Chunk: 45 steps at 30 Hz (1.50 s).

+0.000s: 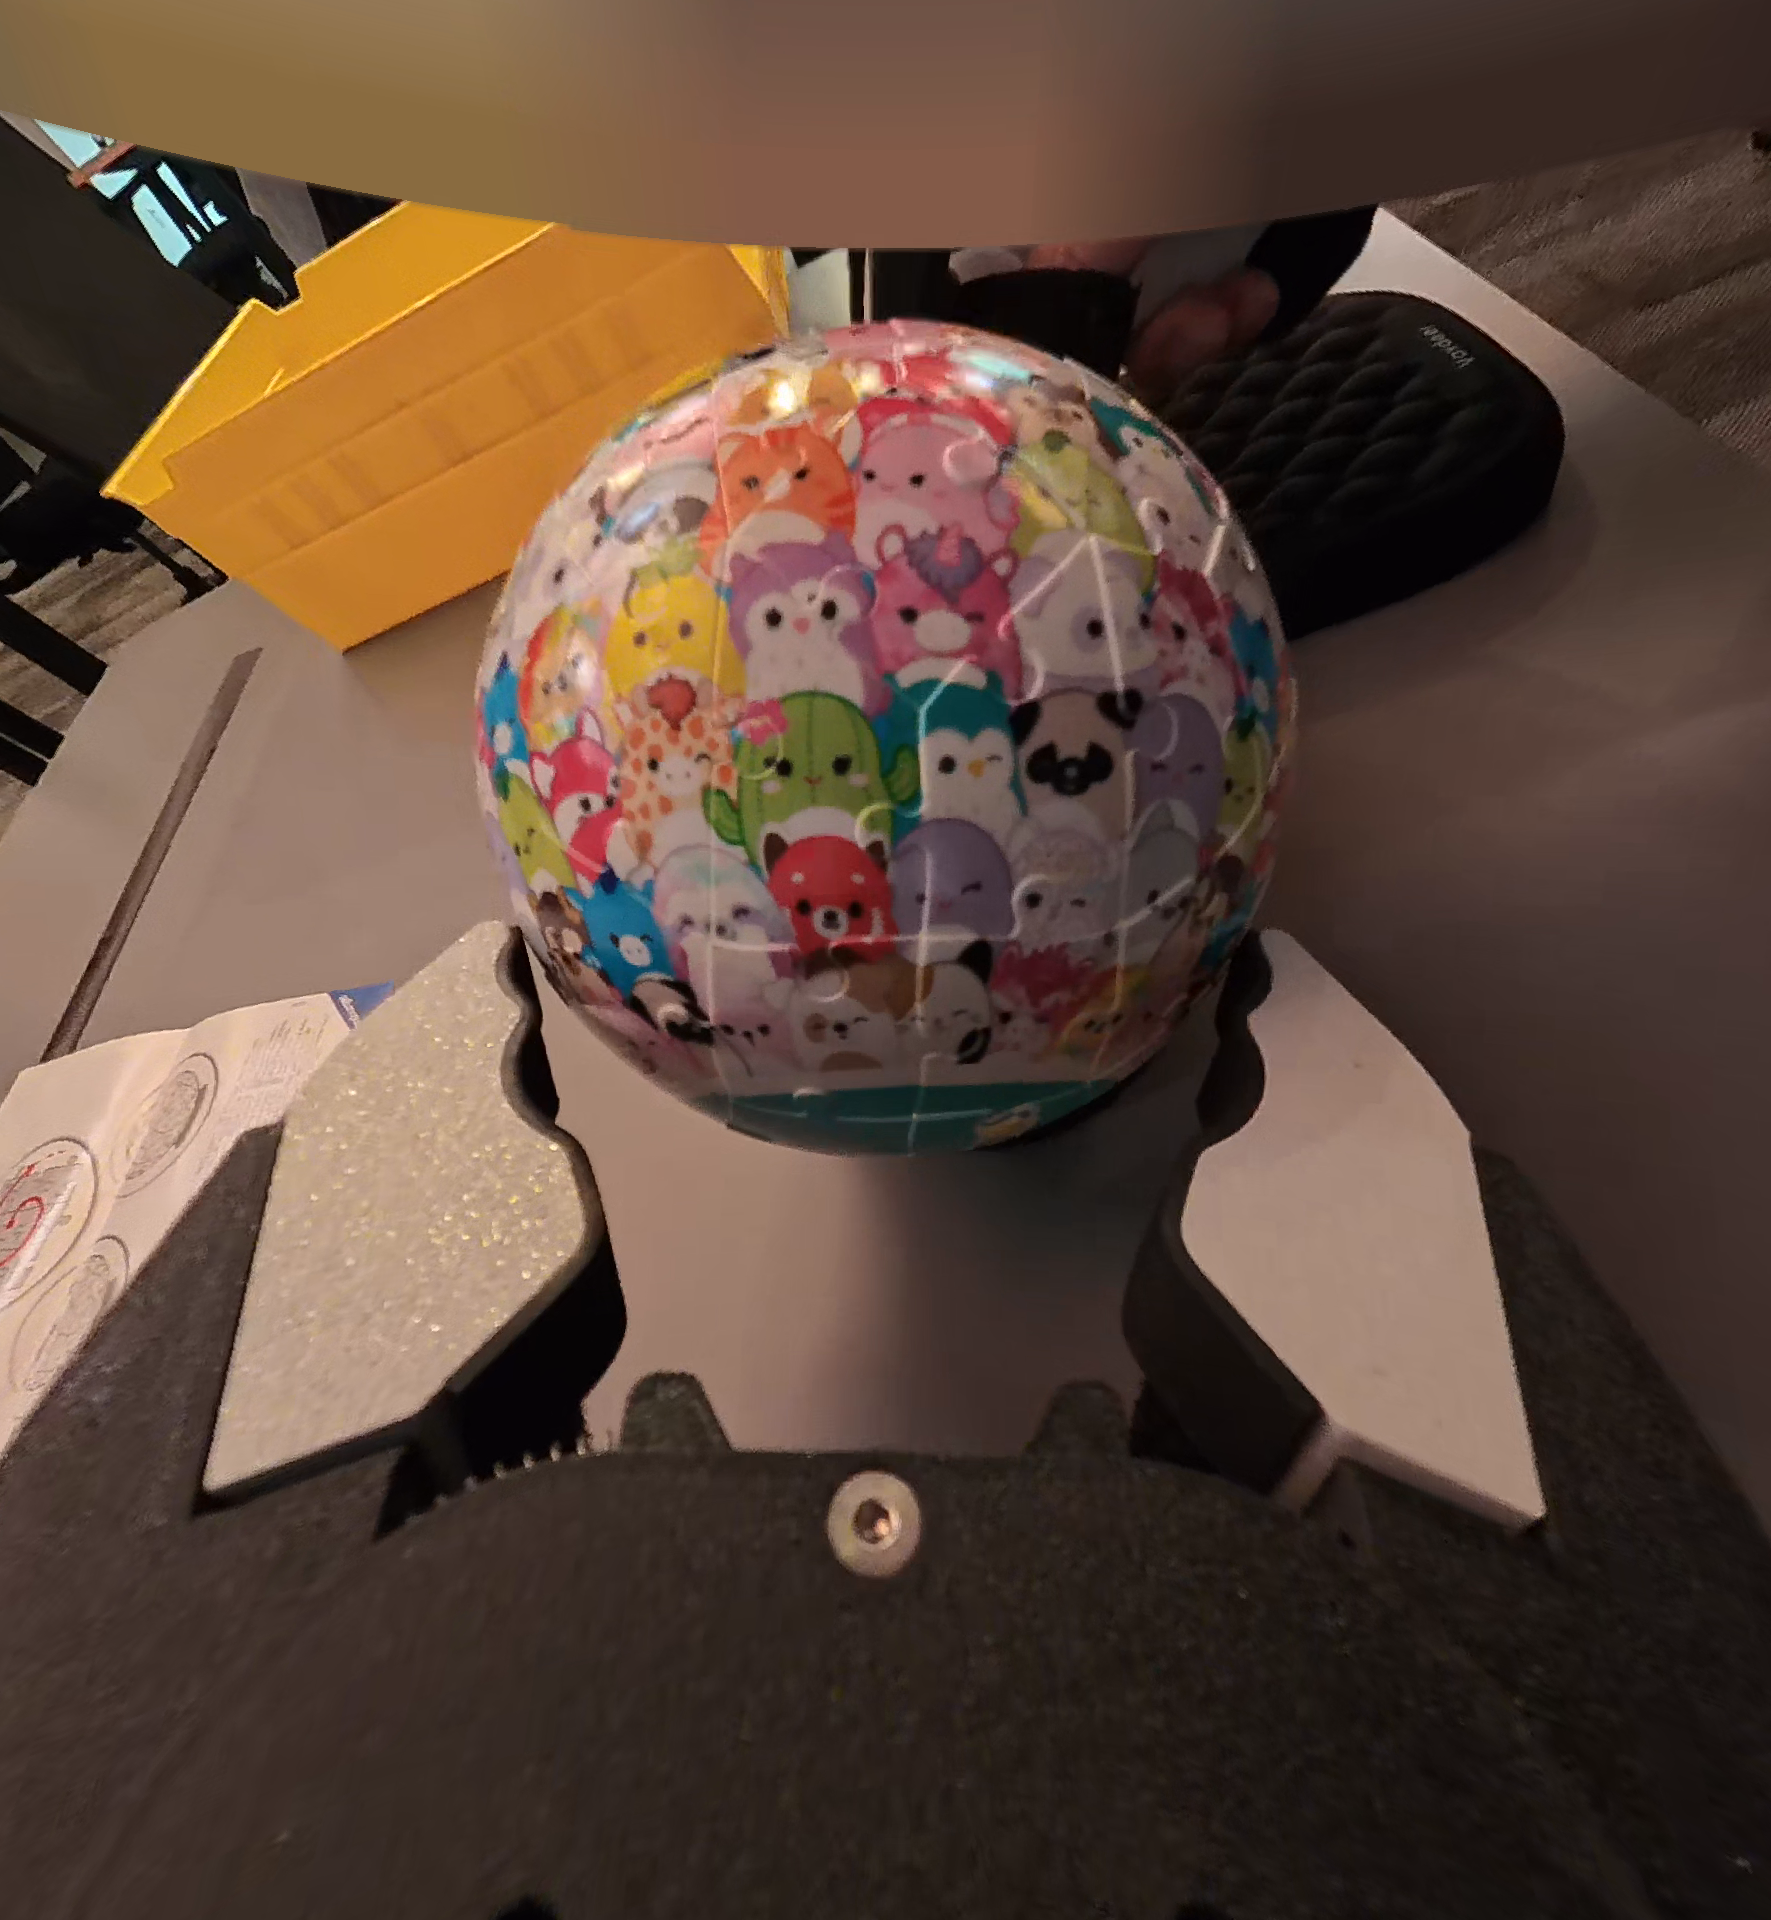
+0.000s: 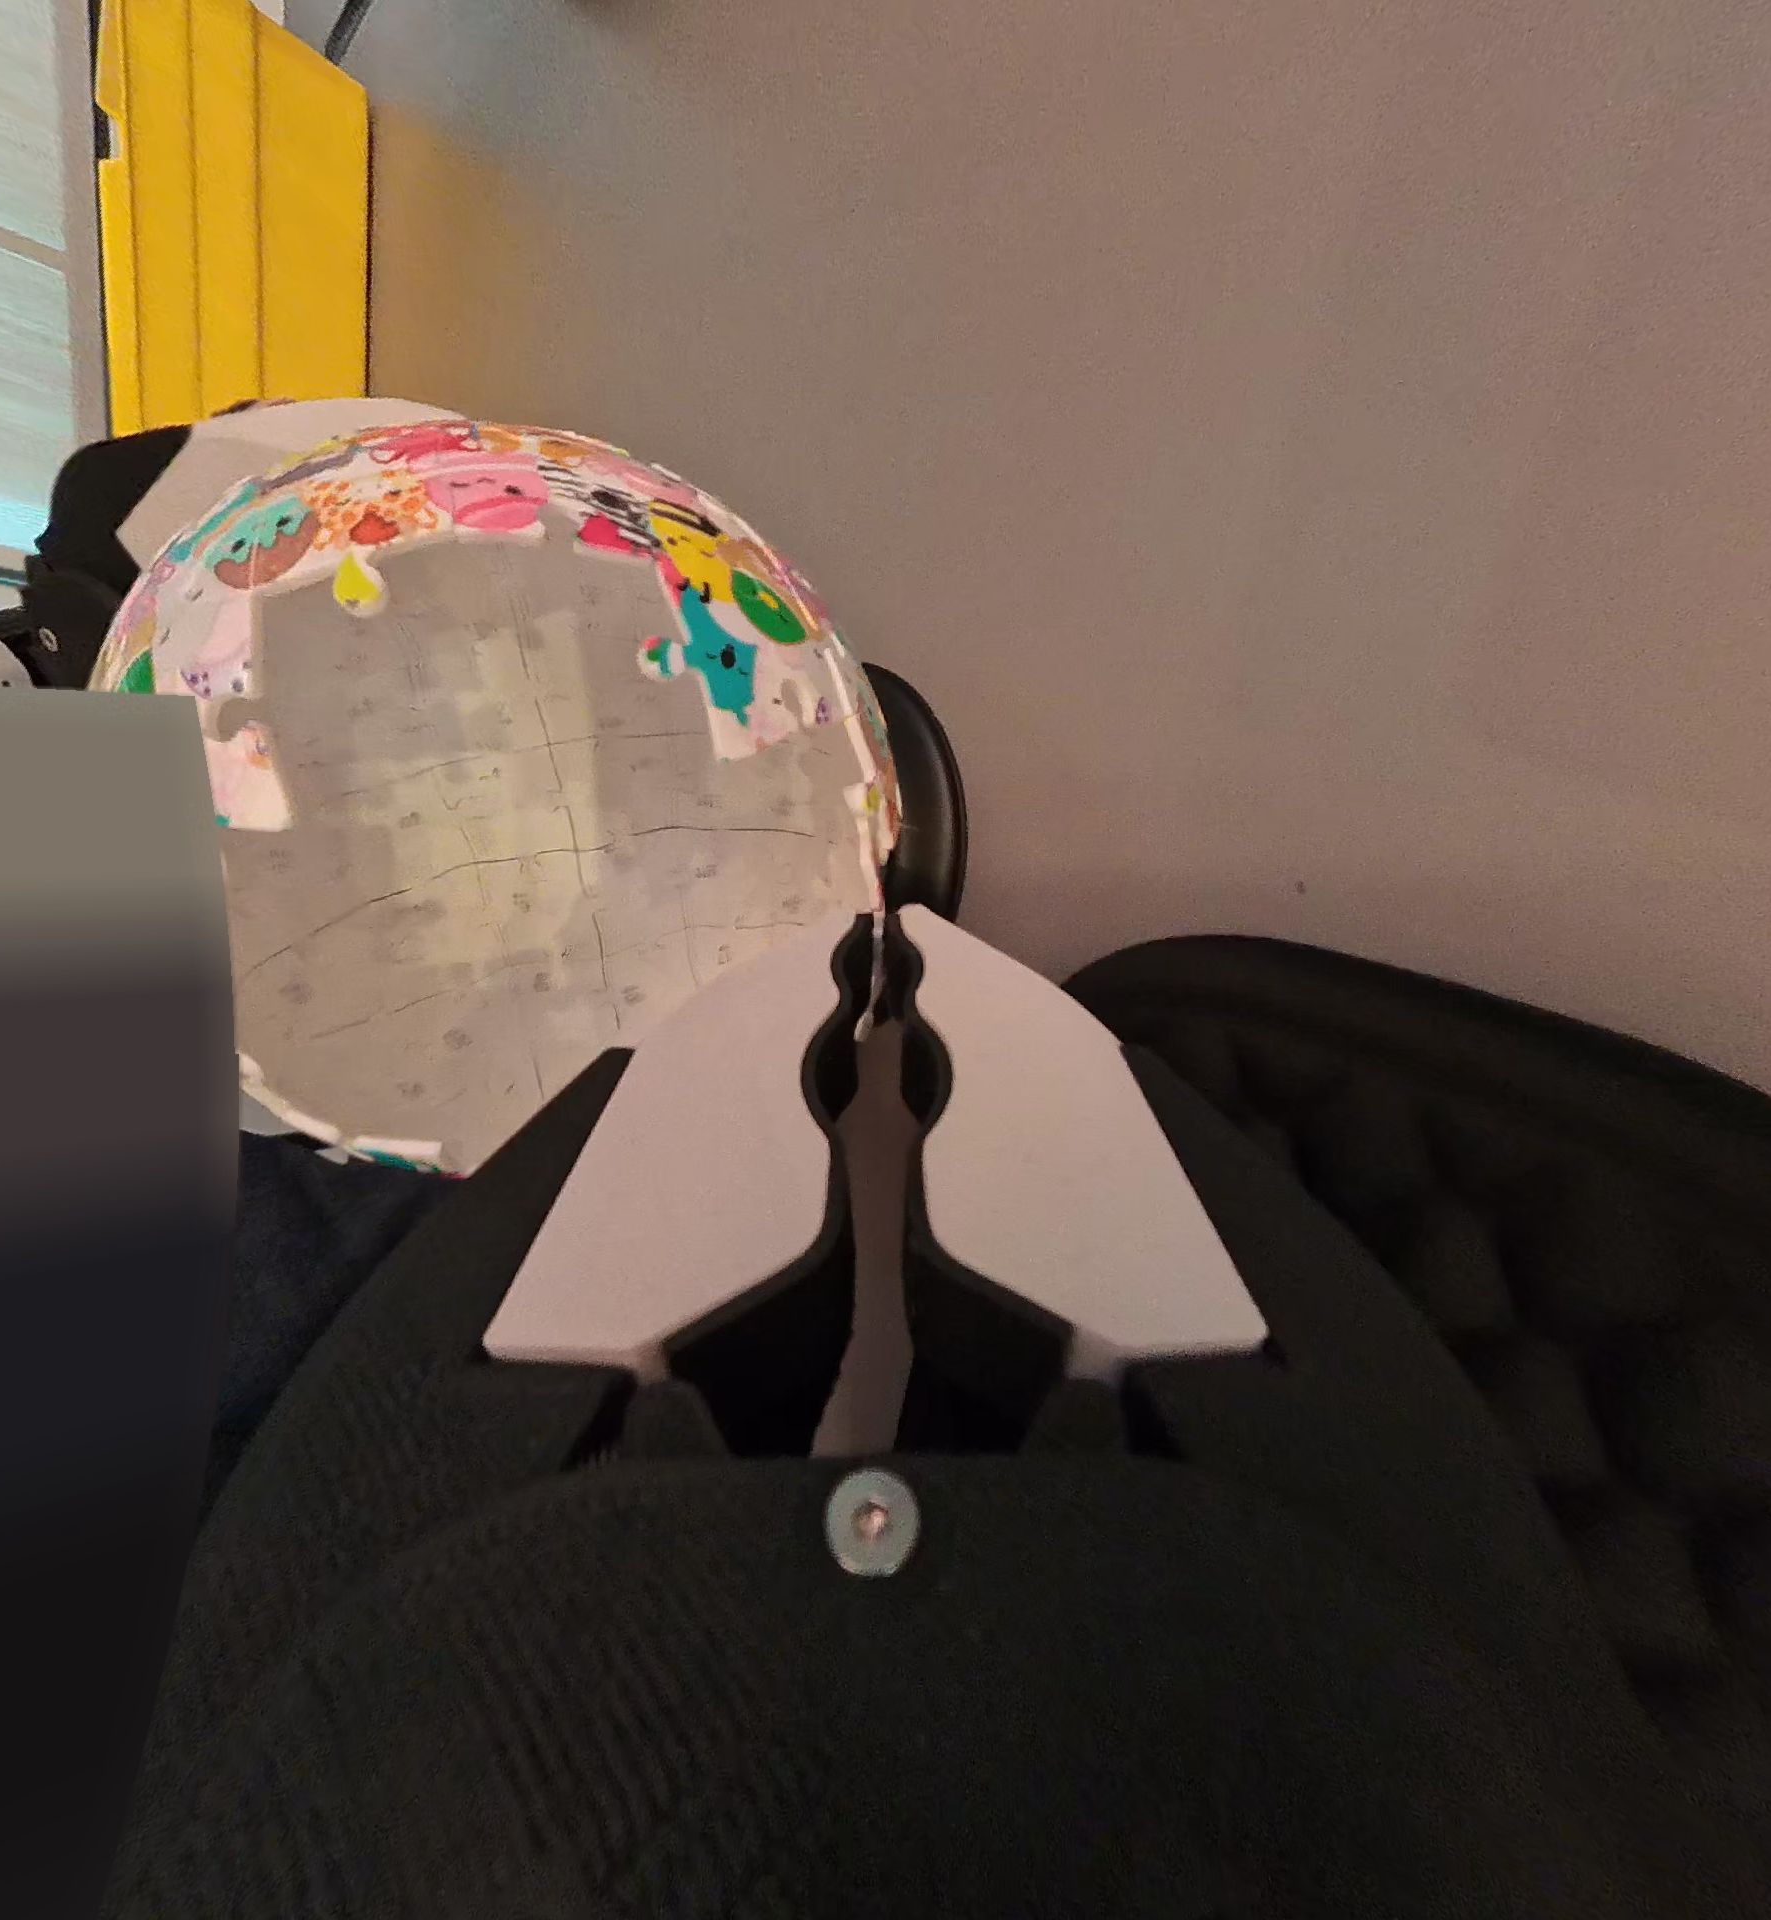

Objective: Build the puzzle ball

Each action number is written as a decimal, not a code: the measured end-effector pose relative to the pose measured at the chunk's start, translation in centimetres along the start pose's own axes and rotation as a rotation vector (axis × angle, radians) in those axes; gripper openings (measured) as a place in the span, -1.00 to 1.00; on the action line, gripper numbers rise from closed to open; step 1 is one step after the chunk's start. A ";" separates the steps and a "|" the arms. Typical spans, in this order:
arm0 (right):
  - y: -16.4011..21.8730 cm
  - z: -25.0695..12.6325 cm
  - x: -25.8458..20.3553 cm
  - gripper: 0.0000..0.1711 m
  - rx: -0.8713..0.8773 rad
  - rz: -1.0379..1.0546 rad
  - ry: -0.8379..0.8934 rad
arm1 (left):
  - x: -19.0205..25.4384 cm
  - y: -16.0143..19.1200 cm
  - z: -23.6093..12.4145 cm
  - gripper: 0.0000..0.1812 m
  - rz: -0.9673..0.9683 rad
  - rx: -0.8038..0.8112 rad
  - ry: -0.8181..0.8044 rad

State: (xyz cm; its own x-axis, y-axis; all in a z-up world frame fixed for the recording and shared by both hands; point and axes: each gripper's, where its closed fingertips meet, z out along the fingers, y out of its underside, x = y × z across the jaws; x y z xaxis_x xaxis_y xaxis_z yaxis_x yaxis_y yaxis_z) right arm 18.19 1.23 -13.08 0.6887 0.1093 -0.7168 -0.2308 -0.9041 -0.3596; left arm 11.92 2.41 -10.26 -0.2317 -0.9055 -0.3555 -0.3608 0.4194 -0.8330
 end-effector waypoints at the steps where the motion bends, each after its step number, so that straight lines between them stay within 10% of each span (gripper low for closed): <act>1: 0.0 0.1 0.1 -0.97 -0.002 0.003 0.002 | 0.0 -0.1 0.0 0.35 0.004 -0.002 -0.002; 45: 0.7 1.9 0.1 -0.81 -0.120 -0.083 0.136 | -0.4 -0.1 -0.6 0.29 -0.007 0.029 0.016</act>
State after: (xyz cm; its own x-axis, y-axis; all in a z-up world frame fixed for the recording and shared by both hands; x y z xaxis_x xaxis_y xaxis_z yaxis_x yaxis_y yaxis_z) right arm 16.80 1.42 -14.56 0.7903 0.1362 -0.5974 -0.0913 -0.9379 -0.3346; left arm 11.52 2.72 -9.77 -0.2437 -0.9070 -0.3434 -0.3358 0.4111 -0.8475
